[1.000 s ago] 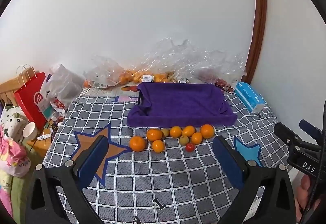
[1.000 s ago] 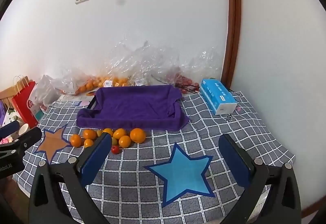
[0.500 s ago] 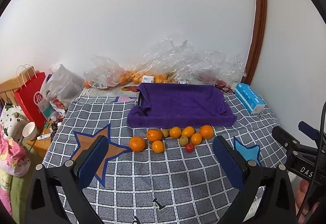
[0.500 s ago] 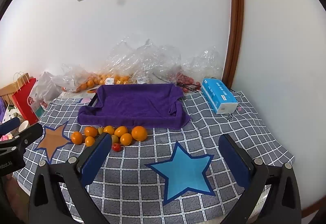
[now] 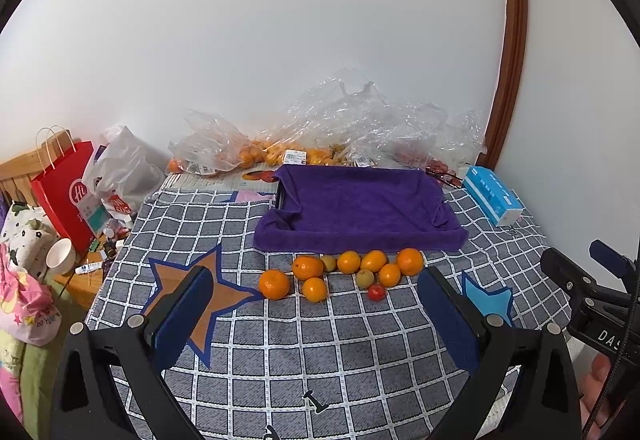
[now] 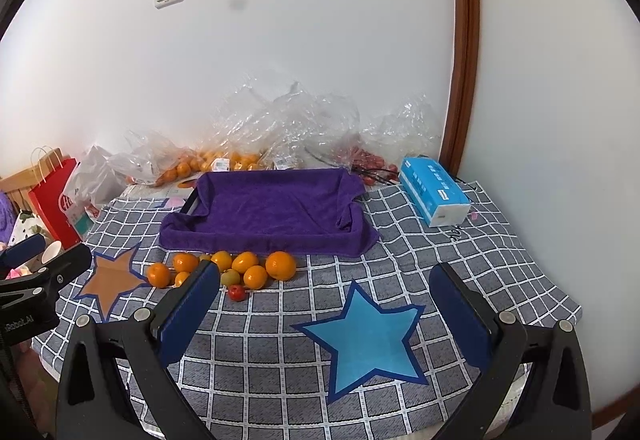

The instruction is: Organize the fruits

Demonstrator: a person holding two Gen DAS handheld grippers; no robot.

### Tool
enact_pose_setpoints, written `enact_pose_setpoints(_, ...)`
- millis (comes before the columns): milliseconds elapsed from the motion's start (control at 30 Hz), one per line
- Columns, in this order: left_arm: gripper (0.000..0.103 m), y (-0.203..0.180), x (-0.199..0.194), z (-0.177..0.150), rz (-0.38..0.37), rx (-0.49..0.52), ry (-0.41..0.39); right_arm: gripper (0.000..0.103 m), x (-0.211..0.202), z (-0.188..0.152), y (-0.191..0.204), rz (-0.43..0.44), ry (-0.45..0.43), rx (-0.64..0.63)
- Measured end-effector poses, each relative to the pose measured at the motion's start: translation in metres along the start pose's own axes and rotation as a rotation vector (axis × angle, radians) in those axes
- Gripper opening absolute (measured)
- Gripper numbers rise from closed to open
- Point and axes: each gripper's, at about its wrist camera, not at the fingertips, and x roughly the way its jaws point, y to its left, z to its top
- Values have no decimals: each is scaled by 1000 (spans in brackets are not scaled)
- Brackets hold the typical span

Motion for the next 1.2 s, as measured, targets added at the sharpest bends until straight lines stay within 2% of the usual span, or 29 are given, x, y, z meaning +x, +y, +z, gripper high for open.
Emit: enact_pose_setpoints(1200, 102, 3, 0, -2, 5, -1, -7, 103, -1, -2, 3, 7, -13, -3)
